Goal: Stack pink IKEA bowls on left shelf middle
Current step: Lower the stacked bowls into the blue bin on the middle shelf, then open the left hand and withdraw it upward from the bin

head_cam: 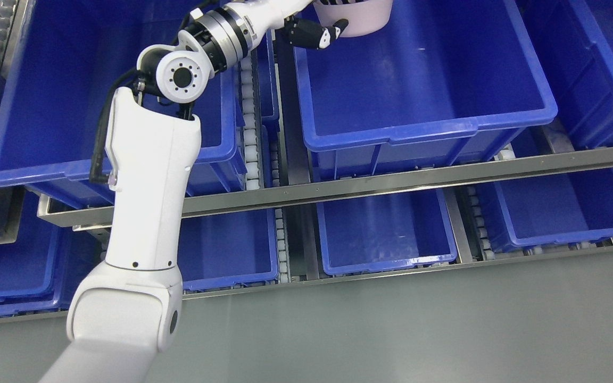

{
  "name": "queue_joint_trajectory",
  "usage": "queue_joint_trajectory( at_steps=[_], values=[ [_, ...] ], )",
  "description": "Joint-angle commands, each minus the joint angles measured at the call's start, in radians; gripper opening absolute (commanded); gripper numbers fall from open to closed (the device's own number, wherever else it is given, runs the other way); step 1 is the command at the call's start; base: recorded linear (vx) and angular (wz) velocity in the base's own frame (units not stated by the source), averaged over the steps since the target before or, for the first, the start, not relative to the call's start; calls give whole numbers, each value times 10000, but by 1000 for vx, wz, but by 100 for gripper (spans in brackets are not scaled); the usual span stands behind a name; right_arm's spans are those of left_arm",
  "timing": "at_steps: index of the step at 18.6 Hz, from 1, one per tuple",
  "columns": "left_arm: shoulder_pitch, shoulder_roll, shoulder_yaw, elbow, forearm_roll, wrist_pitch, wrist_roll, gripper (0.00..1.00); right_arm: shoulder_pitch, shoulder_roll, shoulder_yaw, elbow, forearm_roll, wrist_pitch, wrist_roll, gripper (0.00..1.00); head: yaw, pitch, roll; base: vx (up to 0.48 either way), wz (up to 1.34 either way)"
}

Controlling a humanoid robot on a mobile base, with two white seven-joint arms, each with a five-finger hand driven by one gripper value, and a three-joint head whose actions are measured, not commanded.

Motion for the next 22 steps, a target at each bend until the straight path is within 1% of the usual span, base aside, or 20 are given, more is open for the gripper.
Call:
queue_joint_trajectory(
  at_steps=[1, 9, 13, 16, 17, 18, 19, 20, 22],
  values=[
    [448, 175, -866, 502, -36, 234, -386, 10, 1, -175, -107, 1, 77, 7, -8, 100, 0, 0, 0, 34, 0],
    [525, 175, -1172, 563, 87, 280, -403, 12, 1, -175, -107, 1, 77, 7, -8, 100, 0, 0, 0, 34, -9],
    [526, 175, -1081, 640, 117, 280, -403, 13, 1, -175, -107, 1, 77, 7, -8, 100, 0, -1, 0, 22, -4],
    [495, 175, -1112, 625, 438, 280, -373, 17, 1, -175, -107, 1, 77, 7, -8, 100, 0, -1, 0, 16, -1],
    [480, 175, -1142, 625, 622, 280, -327, 23, 1, -175, -107, 1, 77, 7, -8, 100, 0, -1, 0, 0, 0],
    [449, 175, -1158, 625, 639, 280, -235, 36, 1, -175, -107, 1, 77, 7, -8, 100, 0, -1, 0, 0, 0],
    [419, 175, -1203, 625, 624, 280, -52, 59, 1, -175, -107, 1, 77, 7, -8, 100, 0, -1, 0, 10, -1],
    [403, 175, -1204, 610, 624, 280, 117, 72, 1, -175, -107, 1, 77, 7, -8, 100, 0, -1, 0, 10, -1],
    [403, 175, -1051, 381, 731, 280, 592, 87, 1, -175, -107, 1, 77, 7, -8, 100, 0, -1, 0, 0, 0]
  ],
)
